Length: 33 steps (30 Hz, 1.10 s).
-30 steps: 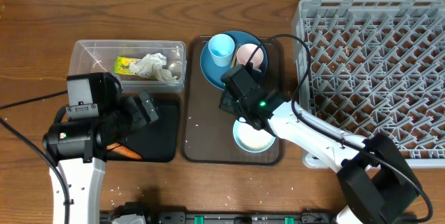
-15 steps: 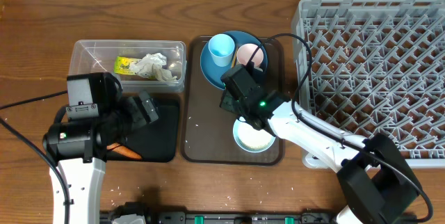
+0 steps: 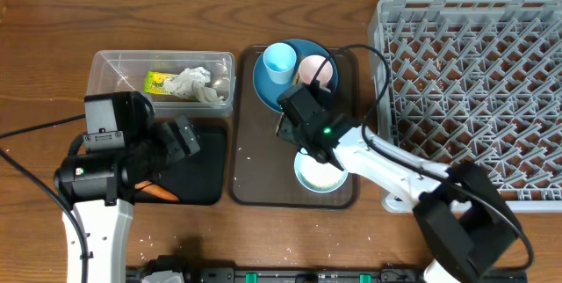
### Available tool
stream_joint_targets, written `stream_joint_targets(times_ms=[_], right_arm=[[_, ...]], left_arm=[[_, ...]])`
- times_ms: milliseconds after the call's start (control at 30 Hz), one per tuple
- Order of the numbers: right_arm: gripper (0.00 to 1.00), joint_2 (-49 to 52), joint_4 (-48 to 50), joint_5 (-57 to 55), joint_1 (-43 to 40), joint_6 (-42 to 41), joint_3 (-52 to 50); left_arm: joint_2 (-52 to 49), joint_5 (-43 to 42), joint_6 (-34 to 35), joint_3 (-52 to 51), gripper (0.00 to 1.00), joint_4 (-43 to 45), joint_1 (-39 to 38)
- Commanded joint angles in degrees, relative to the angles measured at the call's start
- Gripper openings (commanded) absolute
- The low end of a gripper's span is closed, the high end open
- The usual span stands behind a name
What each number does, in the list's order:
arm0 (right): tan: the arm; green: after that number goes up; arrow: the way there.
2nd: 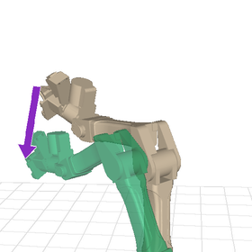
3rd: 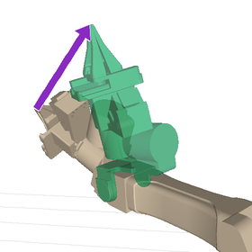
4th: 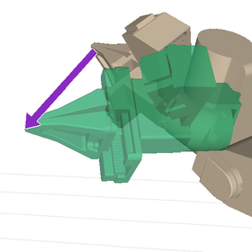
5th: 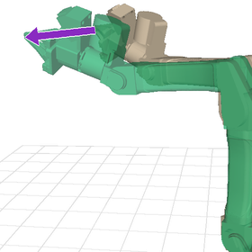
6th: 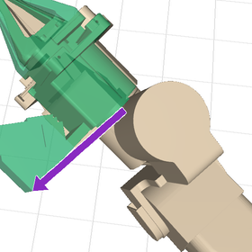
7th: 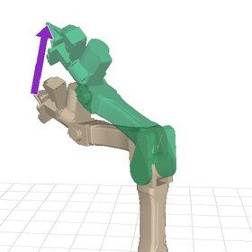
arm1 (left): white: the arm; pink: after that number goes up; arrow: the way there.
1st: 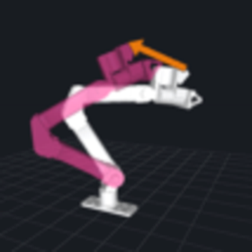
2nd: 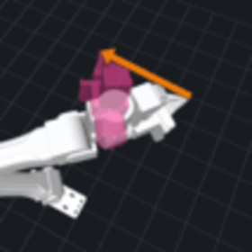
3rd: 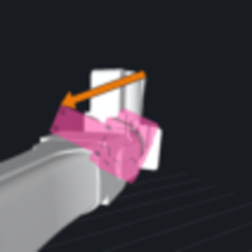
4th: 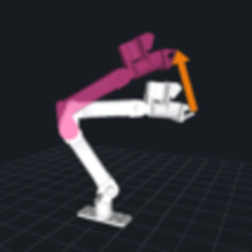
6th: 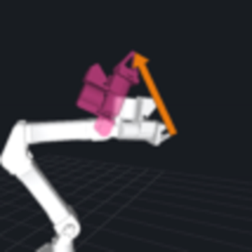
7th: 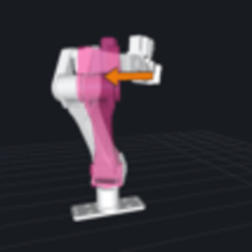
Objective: Sort waste into correct bins and load items into the dishwasher rack
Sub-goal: 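Close the right gripper on the wooden chopsticks, then lift one chopstick and carry it right into the dish rack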
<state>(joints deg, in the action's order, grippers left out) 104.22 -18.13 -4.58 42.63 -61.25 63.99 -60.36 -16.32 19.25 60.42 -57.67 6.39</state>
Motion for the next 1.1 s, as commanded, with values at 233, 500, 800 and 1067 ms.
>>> stream_joint_targets(times_ms=[233, 500, 800, 1067], right_arm=[[0.2, 0.6, 0.6, -1.0, 0.5, -0.8, -0.5], [0.01, -0.4, 0.6, -0.9, 0.5, 2.0, -0.4], [0.01, -7.0, -0.8, 0.5, 0.5, 8.2, -0.4], [0.01, -15.7, -4.1, 0.5, 0.4, 14.8, -0.4]], left_arm=[[0.4, 0.4, -0.4, 1.0, 0.98, 0.0, 0.3], [0.4, 0.4, -0.4, 1.0, 0.98, 0.0, 0.3], [0.4, 0.4, -0.4, 1.0, 0.98, 0.0, 0.3], [0.4, 0.4, -0.4, 1.0, 0.98, 0.0, 0.3]])
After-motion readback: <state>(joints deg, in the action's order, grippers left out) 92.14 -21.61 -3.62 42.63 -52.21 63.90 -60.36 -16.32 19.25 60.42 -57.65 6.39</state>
